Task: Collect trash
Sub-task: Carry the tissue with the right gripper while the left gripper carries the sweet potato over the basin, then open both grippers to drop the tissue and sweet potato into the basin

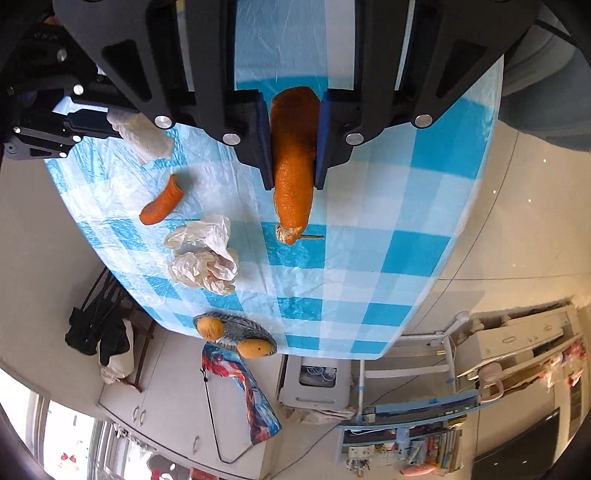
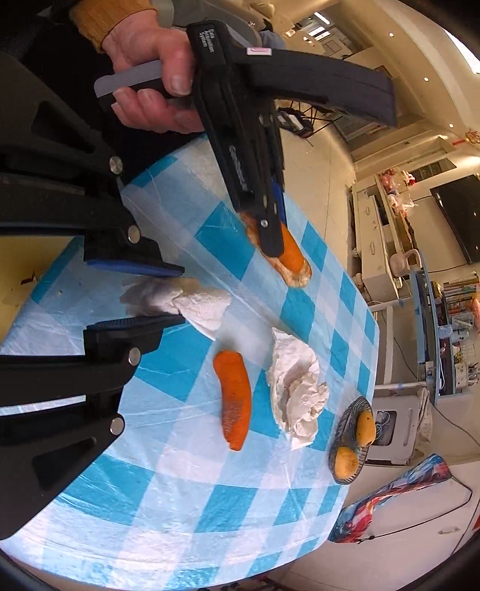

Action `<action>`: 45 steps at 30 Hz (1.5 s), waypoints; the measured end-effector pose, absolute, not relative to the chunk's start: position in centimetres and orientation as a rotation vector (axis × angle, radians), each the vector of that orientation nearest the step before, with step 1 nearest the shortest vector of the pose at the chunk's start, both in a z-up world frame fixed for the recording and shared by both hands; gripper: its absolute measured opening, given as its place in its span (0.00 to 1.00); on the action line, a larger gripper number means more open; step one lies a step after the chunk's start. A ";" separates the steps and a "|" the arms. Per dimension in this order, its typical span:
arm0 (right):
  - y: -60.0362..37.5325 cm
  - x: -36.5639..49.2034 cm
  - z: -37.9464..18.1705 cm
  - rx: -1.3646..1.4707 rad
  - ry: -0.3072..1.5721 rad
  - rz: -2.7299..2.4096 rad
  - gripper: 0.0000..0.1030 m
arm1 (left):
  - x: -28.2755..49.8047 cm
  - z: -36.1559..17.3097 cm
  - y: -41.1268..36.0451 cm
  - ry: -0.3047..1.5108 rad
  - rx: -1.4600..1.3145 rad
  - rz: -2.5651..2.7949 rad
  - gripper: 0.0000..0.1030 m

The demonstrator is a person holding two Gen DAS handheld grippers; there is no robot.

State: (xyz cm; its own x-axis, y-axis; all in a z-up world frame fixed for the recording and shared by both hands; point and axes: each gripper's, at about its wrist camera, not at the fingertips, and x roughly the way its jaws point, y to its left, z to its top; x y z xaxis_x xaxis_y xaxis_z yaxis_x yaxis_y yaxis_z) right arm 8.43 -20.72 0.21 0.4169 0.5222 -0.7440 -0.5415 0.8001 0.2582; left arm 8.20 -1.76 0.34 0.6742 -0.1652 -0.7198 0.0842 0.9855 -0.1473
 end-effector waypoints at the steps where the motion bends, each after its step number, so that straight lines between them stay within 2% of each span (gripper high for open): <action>1: -20.9 8.1 0.3 0.002 0.922 0.671 0.20 | 7.3 0.4 -1.3 0.815 -0.124 -0.138 0.19; 8: -21.5 5.1 0.4 0.100 0.894 0.687 0.20 | 1.1 0.4 -0.2 0.784 -0.196 -0.109 0.19; 17: -21.6 1.3 -0.1 0.145 0.902 0.677 0.20 | -4.7 0.0 -2.7 0.778 -0.118 -0.169 0.19; 30: -21.2 -0.8 -1.3 0.137 0.958 0.659 0.21 | -7.0 0.1 -3.2 0.785 -0.096 -0.193 0.19; 37: -21.3 -1.5 -2.7 0.149 1.037 0.632 0.22 | -6.9 -1.1 -4.1 0.863 -0.056 -0.197 0.19; 39: -21.2 -1.8 -3.3 0.144 1.071 0.624 0.24 | -6.9 -2.0 -4.9 0.915 -0.024 -0.220 0.19; 40: -21.2 -1.9 -3.5 0.142 1.091 0.617 0.30 | -7.0 -2.4 -5.3 0.937 -0.008 -0.231 0.19; 41: -21.3 -2.0 -3.8 0.145 1.105 0.603 0.41 | -7.1 -2.8 -5.7 0.960 0.011 -0.241 0.20; 43: -21.7 -2.1 -3.8 0.163 1.110 0.579 0.45 | -7.2 -3.3 -6.3 0.980 0.038 -0.251 0.23; 44: -22.0 -2.1 -3.8 0.176 1.112 0.566 0.47 | -7.3 -3.2 -6.4 0.972 0.045 -0.244 0.30; 45: -22.4 -2.1 -3.7 0.191 1.109 0.552 0.49 | -7.4 -3.1 -6.4 0.963 0.044 -0.237 0.41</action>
